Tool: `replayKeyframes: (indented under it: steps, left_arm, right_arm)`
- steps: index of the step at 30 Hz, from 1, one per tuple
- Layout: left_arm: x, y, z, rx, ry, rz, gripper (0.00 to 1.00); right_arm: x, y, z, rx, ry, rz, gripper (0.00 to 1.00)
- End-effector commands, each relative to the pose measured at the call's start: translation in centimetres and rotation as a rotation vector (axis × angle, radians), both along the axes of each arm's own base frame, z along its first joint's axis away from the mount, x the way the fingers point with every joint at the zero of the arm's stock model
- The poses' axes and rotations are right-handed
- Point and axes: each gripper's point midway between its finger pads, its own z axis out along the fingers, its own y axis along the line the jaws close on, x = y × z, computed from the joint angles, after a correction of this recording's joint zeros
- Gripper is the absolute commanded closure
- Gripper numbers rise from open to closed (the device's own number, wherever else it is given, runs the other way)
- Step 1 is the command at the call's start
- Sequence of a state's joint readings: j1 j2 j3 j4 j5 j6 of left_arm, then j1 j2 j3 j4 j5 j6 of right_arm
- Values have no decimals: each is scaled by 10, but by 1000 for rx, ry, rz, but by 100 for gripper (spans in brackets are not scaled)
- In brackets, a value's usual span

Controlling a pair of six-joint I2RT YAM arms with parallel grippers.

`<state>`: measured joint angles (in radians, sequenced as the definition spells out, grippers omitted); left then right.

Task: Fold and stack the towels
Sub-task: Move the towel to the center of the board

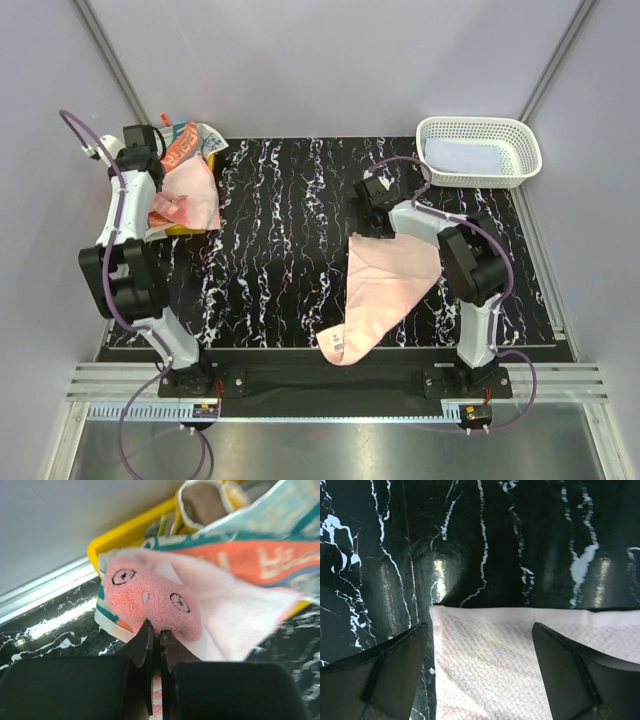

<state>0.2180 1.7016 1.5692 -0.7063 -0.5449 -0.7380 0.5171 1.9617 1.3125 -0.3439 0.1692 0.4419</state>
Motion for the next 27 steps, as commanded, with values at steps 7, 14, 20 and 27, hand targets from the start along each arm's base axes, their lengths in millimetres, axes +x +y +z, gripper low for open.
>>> replayKeyframes:
  steps: [7, 14, 20, 27]
  left_arm:
    - [62, 20, 43, 25, -118, -19, 100]
    - [72, 28, 113, 86, -253, -6, 100]
    - [78, 40, 105, 110, -215, 0, 96]
    - [89, 24, 85, 61, -187, -120, 37]
  right_arm:
    - [8, 35, -8, 17, 32, 68, 38]
    - [29, 48, 2, 25, 15, 75, 78]
    - [58, 66, 33, 60, -53, 72, 80]
    - [71, 63, 49, 36, -84, 66, 67]
